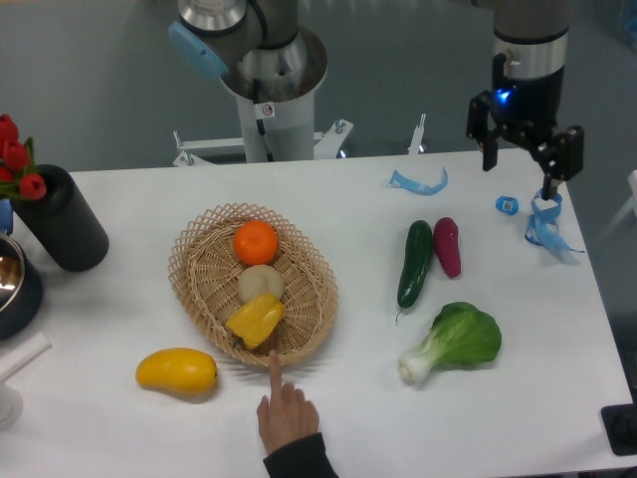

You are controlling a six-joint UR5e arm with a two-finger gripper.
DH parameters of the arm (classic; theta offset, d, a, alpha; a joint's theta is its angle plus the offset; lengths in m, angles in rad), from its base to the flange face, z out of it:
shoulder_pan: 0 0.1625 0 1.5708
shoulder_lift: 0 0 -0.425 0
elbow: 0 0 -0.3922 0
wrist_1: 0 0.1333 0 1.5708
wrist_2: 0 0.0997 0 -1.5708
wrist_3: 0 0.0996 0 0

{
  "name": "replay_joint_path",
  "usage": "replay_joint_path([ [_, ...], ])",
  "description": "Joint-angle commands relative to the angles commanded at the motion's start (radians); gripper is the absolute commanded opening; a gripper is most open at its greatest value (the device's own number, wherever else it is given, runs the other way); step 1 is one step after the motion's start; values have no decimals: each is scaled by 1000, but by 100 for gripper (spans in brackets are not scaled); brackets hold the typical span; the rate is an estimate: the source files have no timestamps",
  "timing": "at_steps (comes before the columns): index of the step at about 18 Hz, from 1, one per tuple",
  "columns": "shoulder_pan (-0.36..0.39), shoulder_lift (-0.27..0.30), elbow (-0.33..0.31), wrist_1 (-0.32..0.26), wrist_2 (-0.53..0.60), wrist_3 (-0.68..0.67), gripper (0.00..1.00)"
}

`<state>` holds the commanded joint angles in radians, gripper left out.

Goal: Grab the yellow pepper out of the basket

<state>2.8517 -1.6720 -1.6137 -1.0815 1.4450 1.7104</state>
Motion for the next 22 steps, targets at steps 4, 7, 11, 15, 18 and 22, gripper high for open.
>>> replay_joint_path([
  [4, 0, 0, 2, 0, 0, 2, 100],
  [7, 0, 0, 0, 0, 0, 2, 100],
  [11, -2, -6, -9, 0, 0, 2, 100],
  [15, -5, -3, -61, 47, -3, -38, 100],
  [18, -55, -11, -80, 83, -5, -220, 100],
  [22, -104, -46, -71, 84, -69, -429, 100],
])
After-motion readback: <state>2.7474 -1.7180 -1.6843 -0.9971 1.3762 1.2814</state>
